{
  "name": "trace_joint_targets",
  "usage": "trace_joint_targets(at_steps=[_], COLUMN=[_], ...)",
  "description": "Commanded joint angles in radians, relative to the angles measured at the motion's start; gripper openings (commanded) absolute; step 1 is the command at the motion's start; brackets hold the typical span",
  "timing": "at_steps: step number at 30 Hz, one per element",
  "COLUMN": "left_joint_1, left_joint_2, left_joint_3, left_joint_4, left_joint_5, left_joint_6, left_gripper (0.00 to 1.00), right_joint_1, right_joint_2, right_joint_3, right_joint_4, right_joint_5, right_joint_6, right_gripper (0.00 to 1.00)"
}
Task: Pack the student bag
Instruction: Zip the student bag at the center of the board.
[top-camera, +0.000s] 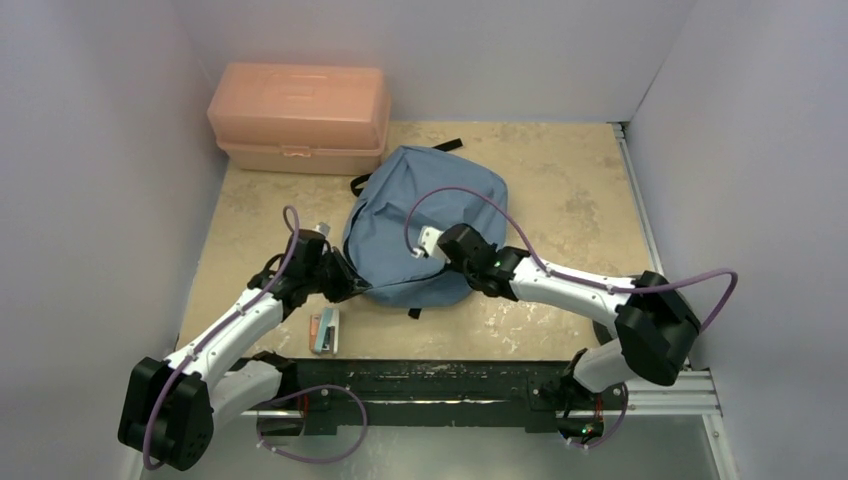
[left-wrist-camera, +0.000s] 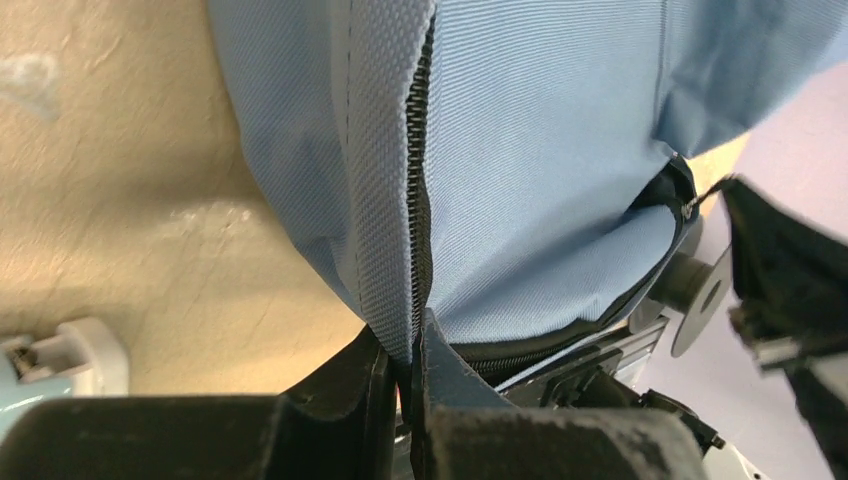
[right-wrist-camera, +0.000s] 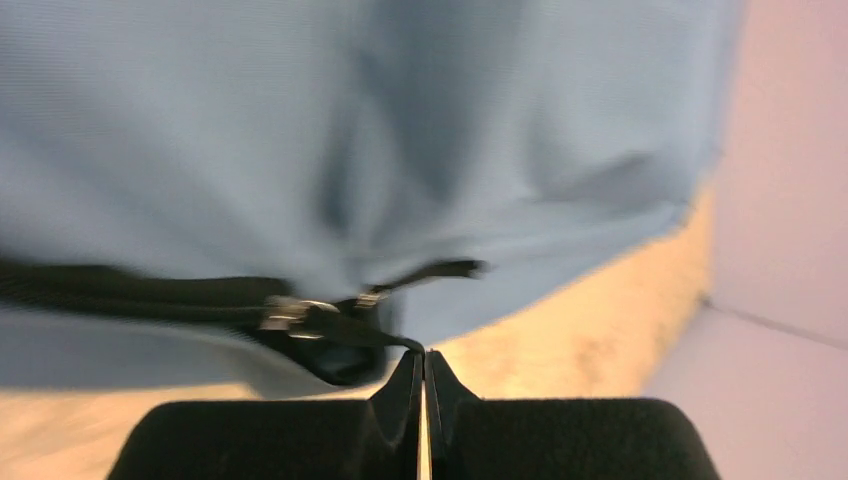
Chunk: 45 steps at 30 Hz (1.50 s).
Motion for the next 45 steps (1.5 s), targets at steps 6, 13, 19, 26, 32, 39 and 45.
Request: trace_joint_targets(at_steps=[6, 13, 19, 26, 32, 39, 45], left_joint_1=[0.021, 0.021, 0.021, -0.001, -0.052, -0.091, -0.114], left_joint_2=[-0.002, -0.031, -0.091, -0.156, -0.205, -0.156, -0.081], left_joint_3=[-0.023, -0.014, -0.019, -0.055, -0.112, -0.112, -0.101], left_joint_4=[0.015, 0.006, 0.023, -0.018, 0.026, 0.059, 0.104], left_joint_5=[-0.069, -0.005, 0.088, 0.161, 0.105, 0.058, 0.038], left_joint_6=[0.038, 0.064, 0.06, -0.142, -0.376, -0.455, -0.462], left_gripper=[0.0, 0.05, 0.58, 0.63, 0.61, 0.61, 0.6], right_joint_1=[-0.243, -0.249, -0.245, -0.239, -0.153, -0.017, 0.049], right_joint_2=[0.087, -0.051, -0.214, -0.298, -0.138, -0.058, -0.076], right_joint_3=[0.056, 0.18, 0.142, -0.033, 0.048, 0.079, 0.041], right_joint_4=[0.345, 0.07, 0.076, 0.139, 0.005, 0.007, 0.096], right_joint_5=[0.331, -0.089, -0.529, -0.668, -0.453, -0.133, -0.106], right_joint_6=[-0.43, -0.085, 0.227, 0.664, 0.871, 0.99, 0.935], right_gripper=[0.0, 0.0, 0.0, 0.99, 0.99, 0.99, 0.97])
